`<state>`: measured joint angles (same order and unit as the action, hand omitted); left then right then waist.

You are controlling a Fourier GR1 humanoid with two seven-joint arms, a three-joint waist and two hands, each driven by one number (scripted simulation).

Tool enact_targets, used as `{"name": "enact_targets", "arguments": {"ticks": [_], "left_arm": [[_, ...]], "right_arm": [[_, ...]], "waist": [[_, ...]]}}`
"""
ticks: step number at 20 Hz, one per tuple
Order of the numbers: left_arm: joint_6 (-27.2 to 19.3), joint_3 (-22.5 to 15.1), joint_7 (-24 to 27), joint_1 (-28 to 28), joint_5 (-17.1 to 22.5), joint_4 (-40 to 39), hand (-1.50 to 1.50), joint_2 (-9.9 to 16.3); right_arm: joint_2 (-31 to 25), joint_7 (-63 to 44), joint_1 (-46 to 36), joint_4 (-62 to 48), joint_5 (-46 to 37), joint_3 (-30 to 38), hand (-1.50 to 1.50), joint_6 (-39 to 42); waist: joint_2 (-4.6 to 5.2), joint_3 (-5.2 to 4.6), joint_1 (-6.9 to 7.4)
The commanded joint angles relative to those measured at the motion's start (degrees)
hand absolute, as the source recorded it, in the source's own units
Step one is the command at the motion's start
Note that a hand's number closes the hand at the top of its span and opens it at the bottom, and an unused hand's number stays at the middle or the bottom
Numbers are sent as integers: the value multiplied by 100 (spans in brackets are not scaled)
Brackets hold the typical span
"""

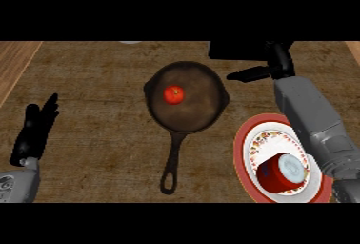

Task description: Pick the tomato from the plate and place it in the pan

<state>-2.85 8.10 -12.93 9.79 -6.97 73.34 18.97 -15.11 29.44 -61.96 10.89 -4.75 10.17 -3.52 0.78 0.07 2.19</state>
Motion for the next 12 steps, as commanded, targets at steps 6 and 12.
{"name": "enact_targets", "arguments": {"ticks": [6,12], "left_arm": [[184,154,38,-260,117,316,0,151],[57,94,-40,69,-4,54,0,5]], "right_arm": [[-1442,229,273,-90,28,109,-150,1650],[-1966,744,609,-174,-85,87,-150,2249]], "waist": [[-4,4,18],[30,8,10]]}}
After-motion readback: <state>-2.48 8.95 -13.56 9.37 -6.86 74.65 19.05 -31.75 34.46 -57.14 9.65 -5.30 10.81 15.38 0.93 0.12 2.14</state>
